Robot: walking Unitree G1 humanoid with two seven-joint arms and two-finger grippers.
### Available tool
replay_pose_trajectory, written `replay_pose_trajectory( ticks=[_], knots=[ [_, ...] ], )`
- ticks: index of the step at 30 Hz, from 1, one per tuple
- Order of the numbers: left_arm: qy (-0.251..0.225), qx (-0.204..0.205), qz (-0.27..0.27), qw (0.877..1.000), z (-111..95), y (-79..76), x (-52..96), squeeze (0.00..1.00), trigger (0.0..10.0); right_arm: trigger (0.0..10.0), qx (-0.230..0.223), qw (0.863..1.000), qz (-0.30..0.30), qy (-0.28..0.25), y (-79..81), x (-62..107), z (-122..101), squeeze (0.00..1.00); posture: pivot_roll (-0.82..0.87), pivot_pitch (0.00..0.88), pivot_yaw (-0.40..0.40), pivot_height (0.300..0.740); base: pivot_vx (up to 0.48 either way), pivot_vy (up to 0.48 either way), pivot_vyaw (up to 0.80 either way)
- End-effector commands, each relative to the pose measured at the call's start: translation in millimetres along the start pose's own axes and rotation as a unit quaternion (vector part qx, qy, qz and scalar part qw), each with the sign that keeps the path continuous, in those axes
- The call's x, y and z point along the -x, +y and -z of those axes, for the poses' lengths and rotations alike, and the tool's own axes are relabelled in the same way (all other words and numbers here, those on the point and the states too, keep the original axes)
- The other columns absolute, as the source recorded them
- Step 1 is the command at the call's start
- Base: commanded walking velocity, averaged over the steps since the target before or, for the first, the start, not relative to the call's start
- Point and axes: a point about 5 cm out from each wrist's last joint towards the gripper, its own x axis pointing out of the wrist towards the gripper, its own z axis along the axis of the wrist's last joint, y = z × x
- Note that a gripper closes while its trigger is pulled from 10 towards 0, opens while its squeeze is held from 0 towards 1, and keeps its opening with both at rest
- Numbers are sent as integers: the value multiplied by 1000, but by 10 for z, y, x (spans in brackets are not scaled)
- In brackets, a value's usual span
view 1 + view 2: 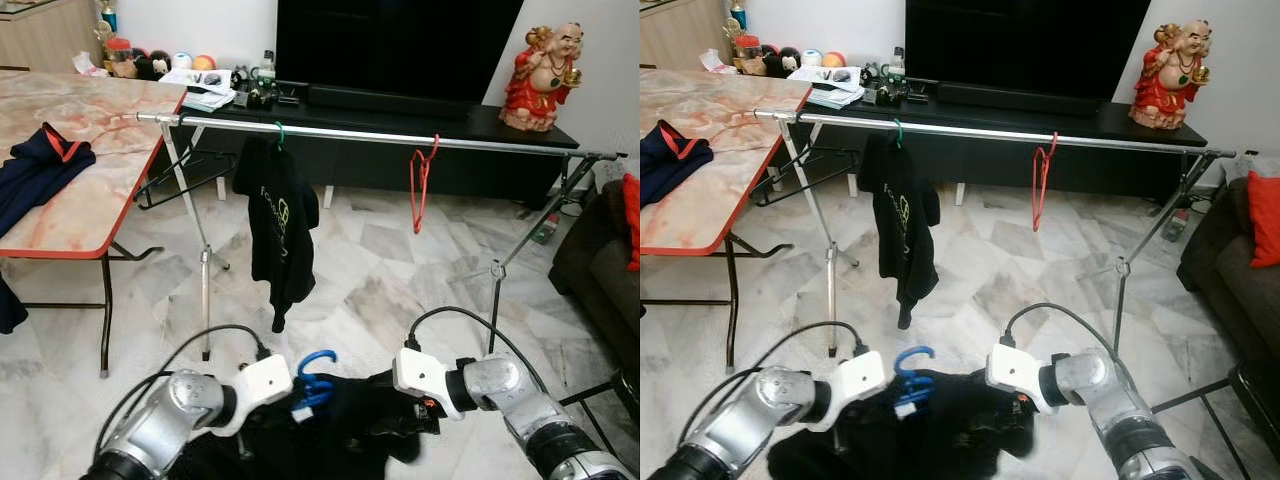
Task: Hang hanger
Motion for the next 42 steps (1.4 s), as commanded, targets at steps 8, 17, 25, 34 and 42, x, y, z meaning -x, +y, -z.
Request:
replay_pose_trajectory(
  ticks=[8, 17, 25, 34, 42],
  knots=[
    [-38, 34, -145, 988, 4, 224, -37, 0, 2588, 10000, -79, 978, 189, 26, -109, 16, 211, 0, 89, 0, -110, 740, 0, 0, 0],
    [-102, 113, -259, 954, 47, 297, -19, 0, 10000, 10000, -443, 792, 417, 53, 428, -104, 967, 0, 87, 0, -95, 740, 0, 0, 0],
    [-128, 130, -275, 944, 12, 239, -116, 0, 10000, 10000, -561, 704, 424, 102, 1014, -328, 1221, 0, 81, 0, -86, 740, 0, 0, 0],
    [-137, 132, -262, 946, -27, 194, -171, 0, 10000, 10000, -594, 667, 429, 138, 1328, -392, 1332, 0, 79, 0, -67, 740, 149, 0, 0],
    [-128, 127, -260, 948, 3, 207, -172, 0, 10000, 10000, -609, 652, 425, 153, 1478, -389, 1396, 0, 77, 0, -52, 740, 388, 0, -395]
  ],
)
